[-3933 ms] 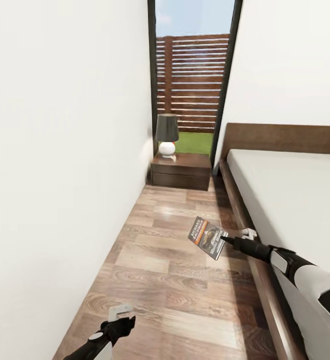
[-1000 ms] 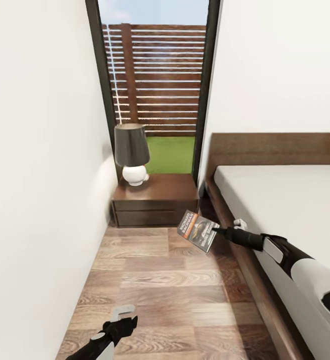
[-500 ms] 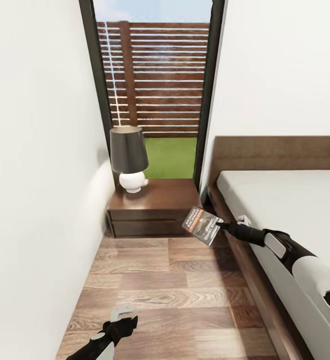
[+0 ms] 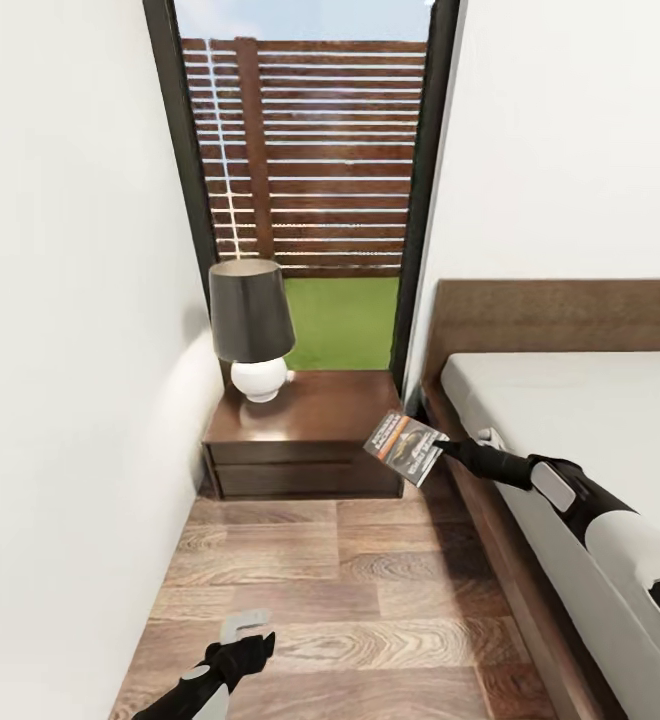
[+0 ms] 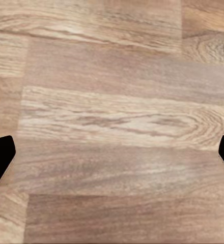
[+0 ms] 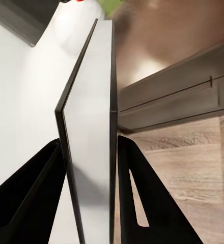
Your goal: In the bedroom, move the book from the bed onto either nightstand, and place the two sandals side by side next to the bed.
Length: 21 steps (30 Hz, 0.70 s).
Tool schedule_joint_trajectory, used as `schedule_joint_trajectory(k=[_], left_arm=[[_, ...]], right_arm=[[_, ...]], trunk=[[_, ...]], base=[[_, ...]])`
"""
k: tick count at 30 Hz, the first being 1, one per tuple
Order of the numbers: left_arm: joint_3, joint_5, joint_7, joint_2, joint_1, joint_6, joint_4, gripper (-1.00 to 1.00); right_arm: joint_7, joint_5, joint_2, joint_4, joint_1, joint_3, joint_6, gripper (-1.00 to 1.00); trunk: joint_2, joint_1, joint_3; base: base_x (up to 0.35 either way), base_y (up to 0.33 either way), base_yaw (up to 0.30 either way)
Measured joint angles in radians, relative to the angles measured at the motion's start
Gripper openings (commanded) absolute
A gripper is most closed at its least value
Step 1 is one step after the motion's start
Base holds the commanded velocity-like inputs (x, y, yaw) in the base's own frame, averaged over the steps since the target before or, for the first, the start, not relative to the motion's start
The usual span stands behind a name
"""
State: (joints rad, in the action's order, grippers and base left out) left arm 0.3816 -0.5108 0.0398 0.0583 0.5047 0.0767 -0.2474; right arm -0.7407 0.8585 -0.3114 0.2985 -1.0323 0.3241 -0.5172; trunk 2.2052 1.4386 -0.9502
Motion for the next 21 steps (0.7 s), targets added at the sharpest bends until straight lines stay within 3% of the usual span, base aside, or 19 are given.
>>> schedule_joint_trajectory(k=[21], left_arm=[[0.0, 0.0, 0.0, 0.0, 0.0, 0.0, 0.0, 1.0]], right_arm=[[-0.002, 0.002, 0.006, 0.006, 0.0, 0.003, -0.066, -1.0]], trunk=[[0.0, 0.0, 0.0]], base=[[0.332, 0.0, 0.0]])
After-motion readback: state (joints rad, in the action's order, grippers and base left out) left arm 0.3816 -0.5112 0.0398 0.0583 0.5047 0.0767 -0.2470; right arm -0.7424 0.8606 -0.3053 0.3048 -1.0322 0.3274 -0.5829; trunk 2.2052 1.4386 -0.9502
